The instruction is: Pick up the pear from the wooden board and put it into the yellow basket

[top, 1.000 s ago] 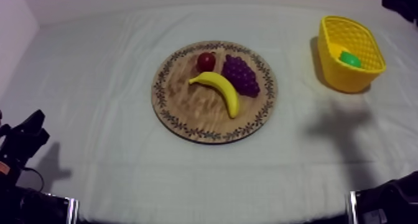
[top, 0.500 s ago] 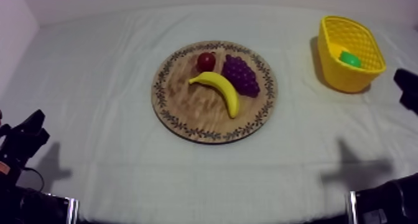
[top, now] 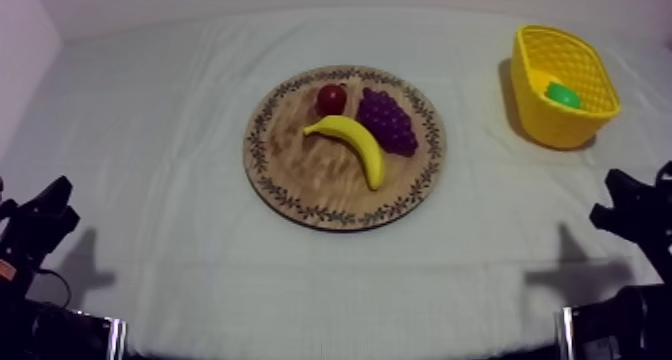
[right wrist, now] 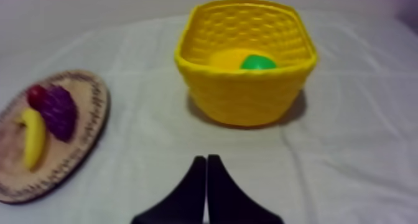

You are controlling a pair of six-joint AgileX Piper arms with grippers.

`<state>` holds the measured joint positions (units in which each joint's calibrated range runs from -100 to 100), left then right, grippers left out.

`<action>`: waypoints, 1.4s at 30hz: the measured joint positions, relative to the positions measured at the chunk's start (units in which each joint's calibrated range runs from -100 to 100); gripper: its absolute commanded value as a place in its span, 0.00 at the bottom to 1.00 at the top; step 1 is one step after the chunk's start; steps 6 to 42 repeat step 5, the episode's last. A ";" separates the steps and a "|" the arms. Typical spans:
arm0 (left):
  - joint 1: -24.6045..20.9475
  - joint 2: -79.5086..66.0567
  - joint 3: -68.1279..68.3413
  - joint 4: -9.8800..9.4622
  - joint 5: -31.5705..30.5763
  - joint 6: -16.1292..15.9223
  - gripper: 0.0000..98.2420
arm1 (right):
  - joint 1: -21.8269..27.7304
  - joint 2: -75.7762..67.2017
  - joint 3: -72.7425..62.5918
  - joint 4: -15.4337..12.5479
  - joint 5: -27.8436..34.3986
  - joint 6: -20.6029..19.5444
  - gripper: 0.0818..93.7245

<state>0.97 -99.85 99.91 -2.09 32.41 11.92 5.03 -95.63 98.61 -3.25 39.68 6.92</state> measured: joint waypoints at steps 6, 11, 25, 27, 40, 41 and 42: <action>0.00 0.00 0.00 0.00 0.00 0.00 0.00 | 0.28 -0.07 0.92 1.96 -1.35 6.58 0.00; 0.00 0.00 0.00 0.00 0.00 0.00 0.00 | 0.28 -0.07 0.92 1.96 -1.35 6.58 0.00; 0.00 0.00 0.00 0.00 0.00 0.00 0.00 | 0.28 -0.07 0.92 1.96 -1.35 6.58 0.00; 0.00 0.00 0.00 0.00 0.00 0.00 0.00 | 0.28 -0.07 0.92 1.96 -1.35 6.58 0.00; 0.00 0.00 0.00 0.00 0.00 0.00 0.00 | 0.28 -0.07 0.92 1.96 -1.35 6.58 0.00; 0.00 0.00 0.00 0.00 0.00 0.00 0.00 | 0.28 -0.07 0.92 1.96 -1.35 6.58 0.00; 0.00 0.00 0.00 0.00 0.00 0.00 0.00 | 0.28 -0.07 0.92 1.96 -1.35 6.58 0.00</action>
